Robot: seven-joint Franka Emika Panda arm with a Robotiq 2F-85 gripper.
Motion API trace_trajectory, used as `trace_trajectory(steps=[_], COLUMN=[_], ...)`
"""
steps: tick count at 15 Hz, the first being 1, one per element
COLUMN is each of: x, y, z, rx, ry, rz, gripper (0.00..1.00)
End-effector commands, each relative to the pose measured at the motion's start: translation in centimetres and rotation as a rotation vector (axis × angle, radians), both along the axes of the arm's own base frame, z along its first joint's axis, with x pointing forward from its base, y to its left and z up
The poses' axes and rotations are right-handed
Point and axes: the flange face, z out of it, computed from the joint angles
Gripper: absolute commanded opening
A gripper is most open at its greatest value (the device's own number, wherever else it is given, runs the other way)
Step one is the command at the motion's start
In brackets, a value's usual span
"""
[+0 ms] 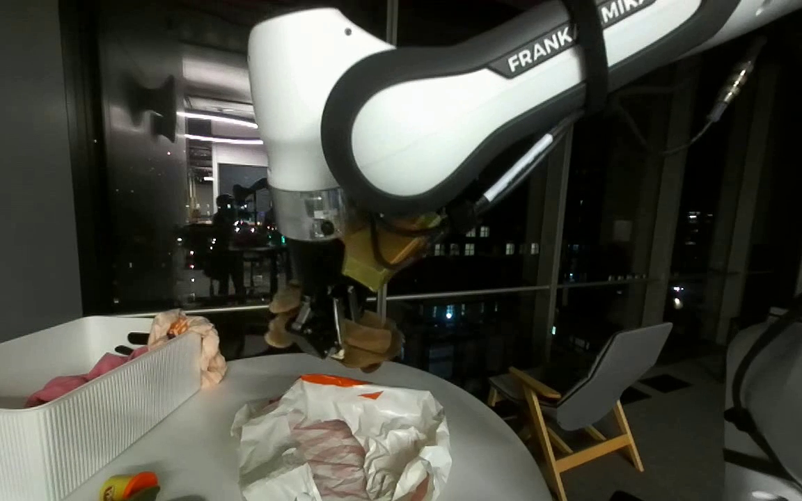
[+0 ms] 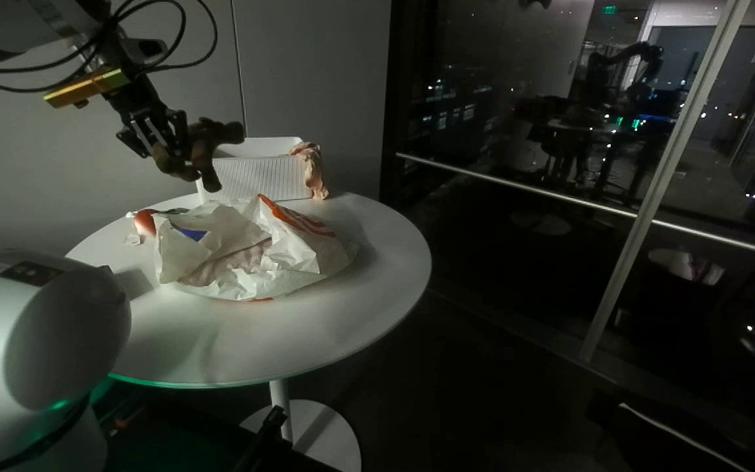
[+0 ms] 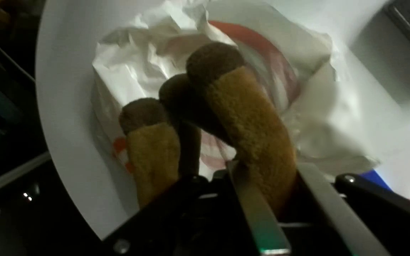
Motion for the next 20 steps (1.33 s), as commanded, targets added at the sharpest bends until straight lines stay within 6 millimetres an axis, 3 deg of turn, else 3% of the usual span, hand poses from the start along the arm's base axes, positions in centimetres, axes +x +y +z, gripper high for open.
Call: trace_trajectory(steps=[1,6,10,14,20], x=[-0.4,0.7,3.1,6.1,9.6], y=[-2.5,-4.0,-3.0,-0.6,2.2], z=[-3.6,-10.3,-14.7,-15.4,-16.6], rx=[-0.136,-0.352,-0.436,-0.444,-0.226], ry=[0.082,0.310,0.403,0.348,0.516], rz=[-0.136,-0.191,-0.064,0.072,0.218], gripper=[0.10,0.10,0.09,0.08,0.11])
